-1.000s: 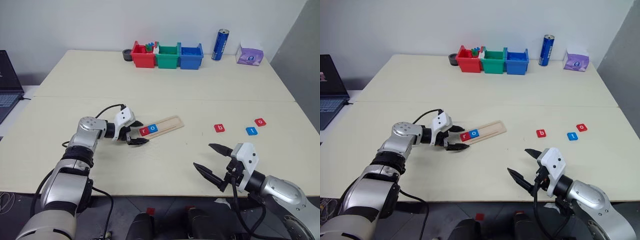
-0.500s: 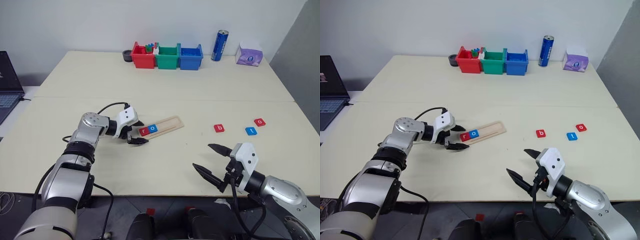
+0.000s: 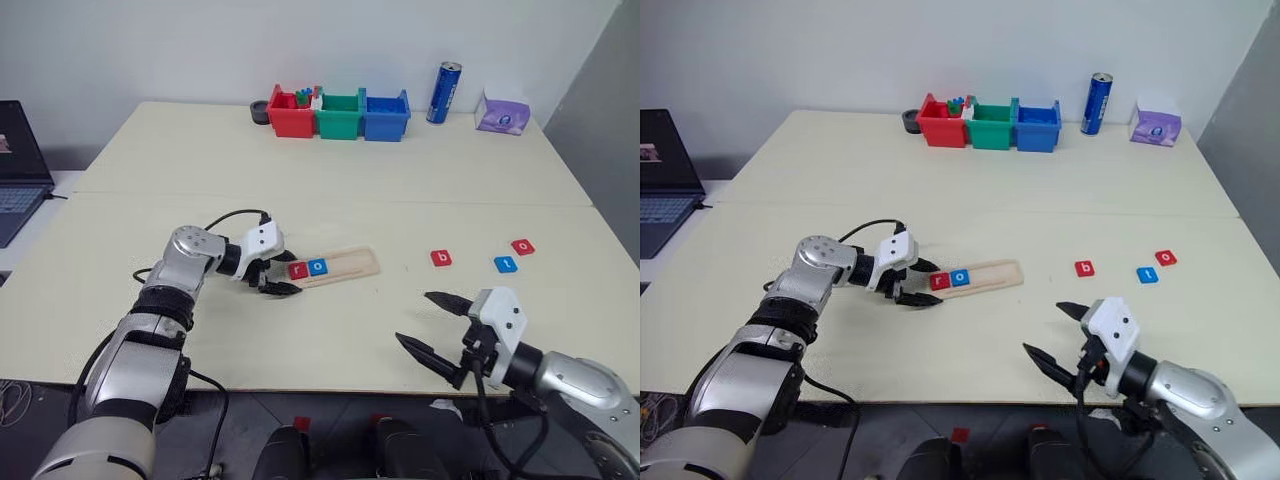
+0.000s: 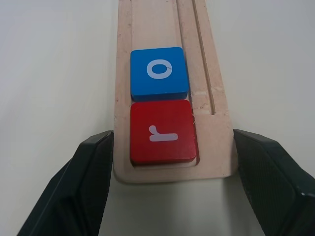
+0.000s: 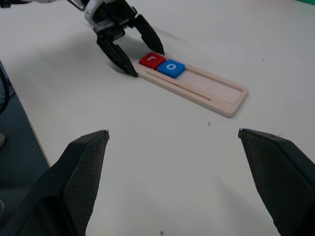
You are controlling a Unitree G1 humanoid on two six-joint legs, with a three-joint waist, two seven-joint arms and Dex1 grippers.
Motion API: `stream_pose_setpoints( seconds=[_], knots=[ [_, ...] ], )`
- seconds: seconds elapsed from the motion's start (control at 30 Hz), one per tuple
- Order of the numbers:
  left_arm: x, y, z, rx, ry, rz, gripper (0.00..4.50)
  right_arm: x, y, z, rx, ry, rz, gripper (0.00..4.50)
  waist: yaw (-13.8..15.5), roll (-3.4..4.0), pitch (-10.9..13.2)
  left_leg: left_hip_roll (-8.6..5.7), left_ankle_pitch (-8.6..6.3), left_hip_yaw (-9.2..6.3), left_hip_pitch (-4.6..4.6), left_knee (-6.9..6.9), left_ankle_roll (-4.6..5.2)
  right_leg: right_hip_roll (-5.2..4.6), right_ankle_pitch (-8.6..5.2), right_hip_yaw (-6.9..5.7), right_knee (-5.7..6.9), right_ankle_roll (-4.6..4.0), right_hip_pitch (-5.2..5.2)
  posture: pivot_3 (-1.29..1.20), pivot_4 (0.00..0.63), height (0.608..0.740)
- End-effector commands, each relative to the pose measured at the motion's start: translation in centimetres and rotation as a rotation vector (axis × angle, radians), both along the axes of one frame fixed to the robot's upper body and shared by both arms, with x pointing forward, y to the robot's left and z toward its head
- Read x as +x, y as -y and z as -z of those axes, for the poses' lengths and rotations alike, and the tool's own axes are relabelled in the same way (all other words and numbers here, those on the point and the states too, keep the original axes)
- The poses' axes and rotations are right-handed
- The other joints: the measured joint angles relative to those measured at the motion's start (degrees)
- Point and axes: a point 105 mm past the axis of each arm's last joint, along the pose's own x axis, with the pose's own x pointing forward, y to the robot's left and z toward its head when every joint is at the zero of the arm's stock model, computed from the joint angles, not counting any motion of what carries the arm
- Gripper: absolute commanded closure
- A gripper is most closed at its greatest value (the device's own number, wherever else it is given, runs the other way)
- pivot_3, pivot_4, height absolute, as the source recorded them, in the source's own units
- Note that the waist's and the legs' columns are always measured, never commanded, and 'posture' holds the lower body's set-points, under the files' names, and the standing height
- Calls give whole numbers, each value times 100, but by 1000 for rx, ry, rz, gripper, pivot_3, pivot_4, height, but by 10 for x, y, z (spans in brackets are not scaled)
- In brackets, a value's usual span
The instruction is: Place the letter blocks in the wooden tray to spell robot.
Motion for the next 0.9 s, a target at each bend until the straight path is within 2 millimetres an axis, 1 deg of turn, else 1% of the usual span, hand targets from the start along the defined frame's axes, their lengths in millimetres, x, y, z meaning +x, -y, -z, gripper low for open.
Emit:
stream_pose_setpoints(
  seconds=[0.03,0.17,0.23,0.3,0.43,0.63,0.9],
  knots=[
    [-19,21,9,28,-50,123,1101,-8,14,-8,-29,13,9,0,5,0,0,0,0,0,-1,0,0,-4,0,1,0,0,0,0,150,740],
    [-33,42,13,23,-59,190,1101,-15,27,-5,-67,-12,42,0,5,1,-1,0,0,1,1,3,0,-12,-3,2,3,7,2,0,150,740],
    [-37,48,14,21,-62,201,1101,-16,29,-5,-67,-12,50,0,4,0,-1,0,0,1,2,5,0,-12,-4,3,3,8,4,0,150,740],
    [-42,62,17,3,-62,210,1101,-20,30,-3,-74,-25,51,0,5,2,-3,-1,0,2,3,6,0,-12,-3,4,4,9,4,0,150,740],
    [-49,78,19,-19,-74,228,1101,-25,34,1,-103,-46,55,0,23,3,-4,-3,0,1,2,8,0,-14,-3,3,2,10,7,0,150,740],
    [-59,92,17,-32,-82,274,1101,-28,38,3,-111,-55,54,0,18,4,-5,-5,1,5,5,8,0,-13,-3,7,2,11,7,0,150,740],
    [-58,99,17,-41,-62,272,1101,-27,39,6,-118,-55,49,0,19,4,-5,-8,0,5,5,8,0,-12,-3,7,2,11,7,0,150,740]
  ],
)
